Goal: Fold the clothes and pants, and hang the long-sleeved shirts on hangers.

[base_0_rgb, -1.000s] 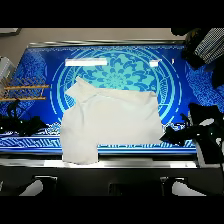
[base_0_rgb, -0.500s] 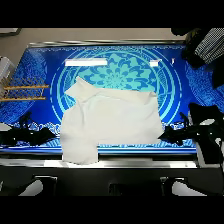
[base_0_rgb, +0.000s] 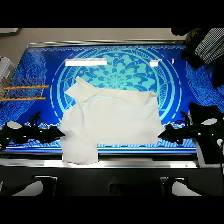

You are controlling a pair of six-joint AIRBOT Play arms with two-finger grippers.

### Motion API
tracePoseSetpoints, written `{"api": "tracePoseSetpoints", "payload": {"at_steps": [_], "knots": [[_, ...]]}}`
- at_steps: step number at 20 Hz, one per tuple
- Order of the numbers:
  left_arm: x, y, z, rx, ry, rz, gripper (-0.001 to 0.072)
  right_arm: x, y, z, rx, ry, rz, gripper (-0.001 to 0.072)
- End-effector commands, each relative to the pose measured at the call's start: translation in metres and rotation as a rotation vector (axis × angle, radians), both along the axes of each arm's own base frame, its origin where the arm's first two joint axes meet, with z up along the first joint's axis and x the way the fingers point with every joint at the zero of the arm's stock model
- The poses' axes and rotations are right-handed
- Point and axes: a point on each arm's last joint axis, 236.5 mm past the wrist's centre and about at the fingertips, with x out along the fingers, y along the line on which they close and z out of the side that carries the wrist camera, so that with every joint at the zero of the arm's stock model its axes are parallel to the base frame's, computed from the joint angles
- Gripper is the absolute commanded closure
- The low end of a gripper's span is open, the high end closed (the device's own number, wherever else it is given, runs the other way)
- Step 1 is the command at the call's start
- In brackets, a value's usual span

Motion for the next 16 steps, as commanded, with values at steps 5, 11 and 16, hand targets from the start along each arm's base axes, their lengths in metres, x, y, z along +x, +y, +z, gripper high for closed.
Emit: {"api": "tracePoseSetpoints", "payload": {"at_steps": [5,11,16], "knots": [[0.018,-0.006,0.002,0.011,-0.041,-0.019,0.0686,0.004,0.014,0.032,0.015,-0.084,0.025,0.0682],[0.101,-0.002,0.115,-0.008,-0.314,-0.014,0.0688,0.095,0.054,0.114,-0.116,-0.448,0.075,0.0683],[0.153,0.008,0.314,0.07,-0.721,-0.005,0.0688,0.161,0.039,0.314,-0.238,-0.896,0.02,0.0683]]}}
